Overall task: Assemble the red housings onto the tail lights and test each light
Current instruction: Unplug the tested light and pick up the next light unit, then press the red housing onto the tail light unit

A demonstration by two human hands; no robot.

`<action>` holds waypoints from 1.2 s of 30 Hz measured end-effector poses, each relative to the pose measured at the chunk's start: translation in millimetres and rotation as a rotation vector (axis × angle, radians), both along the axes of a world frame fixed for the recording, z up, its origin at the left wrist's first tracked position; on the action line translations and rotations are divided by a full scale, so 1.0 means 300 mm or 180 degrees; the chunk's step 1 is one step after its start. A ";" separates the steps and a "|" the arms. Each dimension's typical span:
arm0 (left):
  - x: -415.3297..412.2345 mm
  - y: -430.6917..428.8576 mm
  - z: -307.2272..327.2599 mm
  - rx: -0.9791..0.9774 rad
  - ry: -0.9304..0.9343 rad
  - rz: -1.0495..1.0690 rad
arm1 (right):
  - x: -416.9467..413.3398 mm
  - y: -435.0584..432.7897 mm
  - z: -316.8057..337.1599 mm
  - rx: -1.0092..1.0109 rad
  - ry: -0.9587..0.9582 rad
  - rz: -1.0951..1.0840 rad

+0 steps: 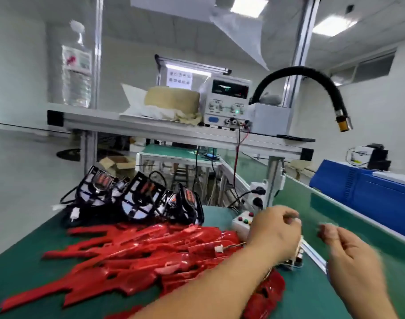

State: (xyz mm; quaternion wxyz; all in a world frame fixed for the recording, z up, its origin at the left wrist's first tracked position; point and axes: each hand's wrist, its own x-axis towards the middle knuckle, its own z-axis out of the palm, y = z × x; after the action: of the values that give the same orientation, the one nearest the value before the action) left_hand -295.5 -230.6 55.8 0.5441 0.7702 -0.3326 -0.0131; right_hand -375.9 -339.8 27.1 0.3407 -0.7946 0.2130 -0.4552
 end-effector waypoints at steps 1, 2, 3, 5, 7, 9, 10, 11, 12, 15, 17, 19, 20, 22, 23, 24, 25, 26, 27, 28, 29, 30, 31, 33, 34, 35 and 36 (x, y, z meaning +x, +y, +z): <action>0.035 0.038 -0.011 -0.0020 0.0020 0.0082 | 0.051 0.042 0.001 -0.0063 0.0045 0.0116; 0.068 0.078 -0.022 -0.0043 0.0040 0.0162 | 0.101 0.083 -0.002 -0.0096 0.0080 0.0214; 0.099 0.115 -0.034 -0.0076 0.0064 0.0245 | 0.149 0.121 -0.005 -0.0127 0.0112 0.0295; 0.158 0.187 -0.060 -0.0158 0.0150 0.0426 | 0.241 0.189 -0.015 -0.0231 0.0171 0.0470; 0.209 0.257 -0.087 -0.0200 0.0197 0.0617 | 0.324 0.255 -0.025 -0.0335 0.0263 0.0646; 0.254 0.327 -0.119 -0.0208 0.0201 0.0771 | 0.399 0.319 -0.040 -0.0415 0.0387 0.0819; 0.275 0.362 -0.137 -0.0229 0.0207 0.0846 | 0.434 0.346 -0.051 -0.0462 0.0467 0.0886; 0.295 0.398 -0.157 -0.0258 0.0228 0.0921 | 0.467 0.371 -0.063 -0.0510 0.0562 0.0947; 0.314 0.436 -0.178 -0.0298 0.0277 0.1000 | 0.499 0.391 -0.075 -0.0553 0.0654 0.1013; 0.370 0.540 -0.245 -0.0441 0.0491 0.1275 | 0.594 0.424 -0.118 -0.0628 0.0888 0.1136; 0.407 0.590 -0.288 -0.0424 0.0615 0.1485 | 0.653 0.429 -0.143 -0.0733 0.1144 0.1089; 0.440 0.618 -0.315 -0.0417 0.0796 0.1598 | 0.710 0.429 -0.162 -0.0857 0.1426 0.1003; 0.455 0.624 -0.325 -0.0416 0.0883 0.1610 | 0.738 0.426 -0.172 -0.0917 0.1533 0.0983; 0.489 0.622 -0.337 -0.0351 0.0960 0.1609 | 0.798 0.420 -0.188 -0.1015 0.1733 0.0951; 0.503 0.618 -0.343 -0.0322 0.0968 0.1622 | 0.825 0.419 -0.196 -0.1049 0.1838 0.0929; 0.515 0.613 -0.347 -0.0317 0.0966 0.1632 | 0.851 0.419 -0.202 -0.1084 0.1906 0.0926; 0.524 0.608 -0.352 -0.0314 0.0964 0.1630 | 0.876 0.418 -0.207 -0.1117 0.1950 0.0938; 0.531 0.604 -0.358 -0.0302 0.0969 0.1620 | 0.898 0.419 -0.212 -0.1143 0.1996 0.0953; 0.537 0.600 -0.365 -0.0292 0.0985 0.1613 | 0.921 0.419 -0.216 -0.1166 0.2058 0.0961; 0.543 0.600 -0.371 -0.0290 0.1004 0.1611 | 0.943 0.420 -0.221 -0.1189 0.2127 0.0957; 0.548 0.600 -0.374 -0.0295 0.1020 0.1622 | 0.965 0.419 -0.225 -0.1199 0.2193 0.0941; 0.553 0.602 -0.378 -0.0310 0.1031 0.1640 | 0.984 0.419 -0.229 -0.1174 0.2257 0.0926; 0.558 0.604 -0.380 -0.0328 0.1042 0.1653 | 1.001 0.420 -0.233 -0.1131 0.2325 0.0917; 0.565 0.608 -0.382 -0.0366 0.1062 0.1656 | 1.025 0.424 -0.241 -0.1112 0.2440 0.0907; 0.567 0.608 -0.383 -0.0381 0.1063 0.1661 | 1.034 0.426 -0.244 -0.1119 0.2484 0.0893; 0.569 0.608 -0.383 -0.0400 0.1060 0.1669 | 1.041 0.428 -0.247 -0.1125 0.2509 0.0872; 0.570 0.607 -0.385 -0.0424 0.1064 0.1669 | 1.044 0.429 -0.249 -0.1141 0.2507 0.0849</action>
State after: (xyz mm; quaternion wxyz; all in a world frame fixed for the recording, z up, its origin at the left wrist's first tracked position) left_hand -124.5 -48.4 -59.6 0.6253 0.7795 -0.0288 0.0231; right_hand -62.6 -211.0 -47.6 0.1464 -0.9742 0.1400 -0.1000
